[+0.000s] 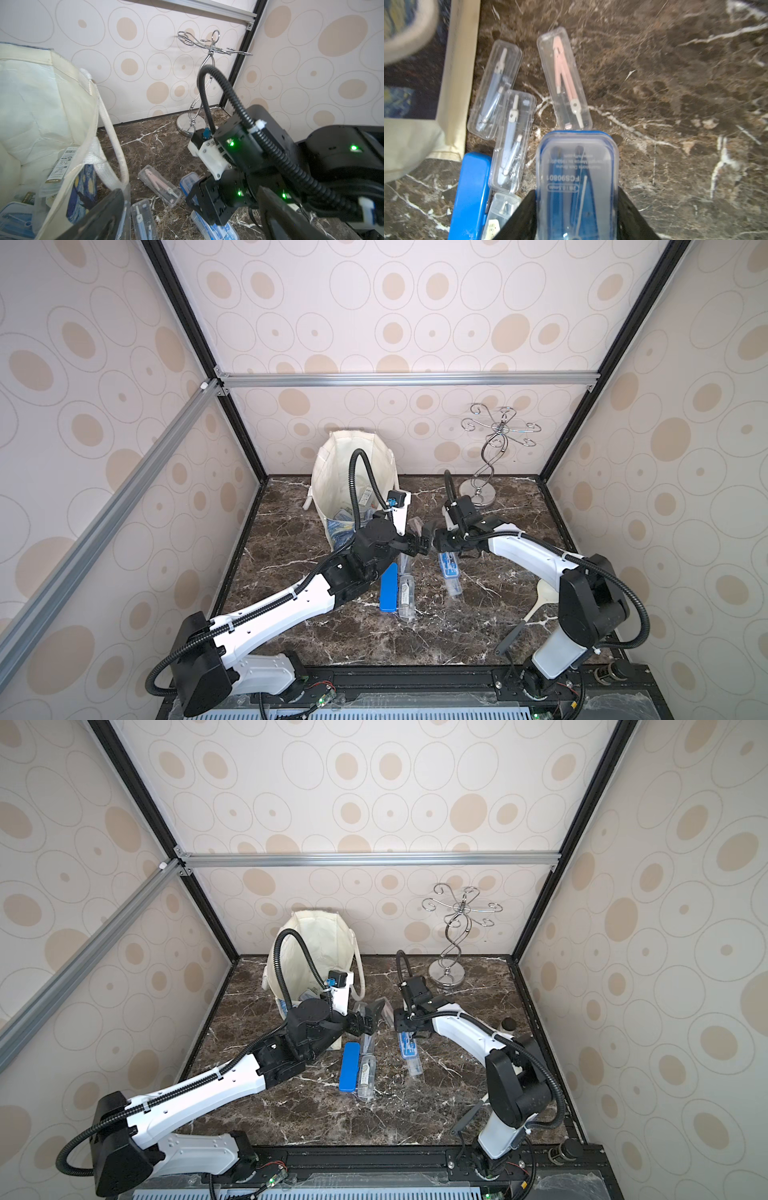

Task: Put the compass set into the canvas bag
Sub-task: Pick up the compass set at the center of the board.

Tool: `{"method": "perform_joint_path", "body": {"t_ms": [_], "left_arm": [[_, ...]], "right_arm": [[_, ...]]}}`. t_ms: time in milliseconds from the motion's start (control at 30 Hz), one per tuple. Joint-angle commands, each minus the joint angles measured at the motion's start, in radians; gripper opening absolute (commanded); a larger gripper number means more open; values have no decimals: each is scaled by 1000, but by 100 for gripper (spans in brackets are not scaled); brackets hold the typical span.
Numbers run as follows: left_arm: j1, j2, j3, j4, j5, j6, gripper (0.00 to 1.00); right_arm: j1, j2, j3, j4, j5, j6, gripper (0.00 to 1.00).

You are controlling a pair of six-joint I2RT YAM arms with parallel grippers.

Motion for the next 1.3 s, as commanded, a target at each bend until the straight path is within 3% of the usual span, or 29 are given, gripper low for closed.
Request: {"method": "perform_joint_path", "body": {"t_ms": [0,333,667,933,1267], "left_arm": [[0,31,13,30,64,0,100],[-5,212,62,80,276,-91,98],[-6,297,-9,325,435,-230,97],[-6,412,19,444,518,-321,88],[-2,496,39,619,540,-415,68]], "right_arm": [[-44,-54,29,-3,-2,14,55],[-106,-166,36,20,42,-1,55],[-130,-243,26,50,2,-5,55],[-133,-306,6,70,-20,6,55],[-134,-348,-19,96,-63,30,54]]}}
